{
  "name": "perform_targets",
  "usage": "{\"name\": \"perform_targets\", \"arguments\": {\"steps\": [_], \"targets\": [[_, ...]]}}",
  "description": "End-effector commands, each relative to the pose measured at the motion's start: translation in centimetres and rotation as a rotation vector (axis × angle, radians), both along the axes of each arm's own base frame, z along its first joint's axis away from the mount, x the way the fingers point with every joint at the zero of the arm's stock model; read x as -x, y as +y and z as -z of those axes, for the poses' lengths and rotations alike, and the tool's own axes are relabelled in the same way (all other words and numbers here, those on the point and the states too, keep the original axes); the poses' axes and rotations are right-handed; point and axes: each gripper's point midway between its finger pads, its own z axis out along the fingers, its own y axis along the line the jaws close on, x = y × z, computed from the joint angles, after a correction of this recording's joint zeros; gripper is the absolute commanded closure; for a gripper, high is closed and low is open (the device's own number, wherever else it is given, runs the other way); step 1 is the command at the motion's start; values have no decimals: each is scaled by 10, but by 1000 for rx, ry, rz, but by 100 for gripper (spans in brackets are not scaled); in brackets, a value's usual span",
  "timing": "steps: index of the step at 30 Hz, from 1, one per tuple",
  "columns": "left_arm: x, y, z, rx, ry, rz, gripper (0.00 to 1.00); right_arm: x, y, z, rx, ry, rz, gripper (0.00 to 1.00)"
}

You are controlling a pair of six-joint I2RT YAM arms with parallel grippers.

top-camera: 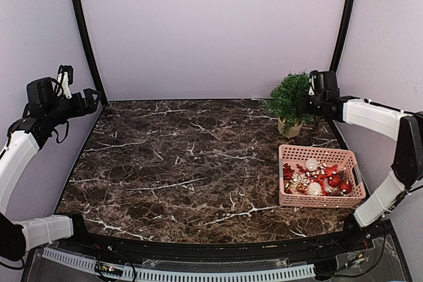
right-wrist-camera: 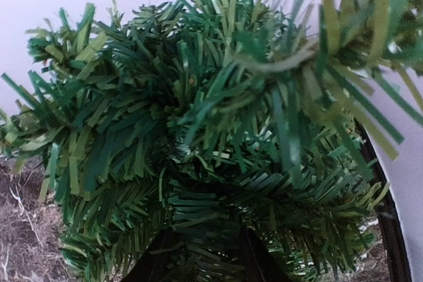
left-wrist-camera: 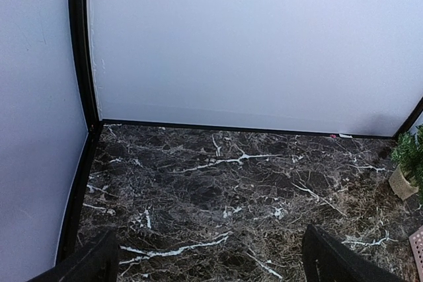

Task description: Decorate the small christmas tree

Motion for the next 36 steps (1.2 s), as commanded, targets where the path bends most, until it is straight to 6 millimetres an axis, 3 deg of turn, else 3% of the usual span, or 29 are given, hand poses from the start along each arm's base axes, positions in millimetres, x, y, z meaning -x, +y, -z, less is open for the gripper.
{"name": "perform_targets", "arguments": {"steps": [1, 4, 8, 21, 28, 36], "targets": [[2, -1, 3, -9, -1, 11, 1, -11, -2, -21, 41, -69, 29, 75], [2, -1, 4, -9, 1, 12, 1, -9, 3, -27, 46, -82, 7, 94], [1, -1, 5, -11, 3, 10, 1, 0, 27, -42, 38, -120, -83, 99], [-1, 1, 9, -14, 17, 5, 1, 41, 117, -97, -155, -263, -377, 100], [-1, 3, 11, -24, 21, -5, 1, 80, 185, -105, -198, -302, -574, 100], [-1, 3, 13, -28, 25, -5, 1, 119, 236, -104, -268, -356, -689, 100]]}}
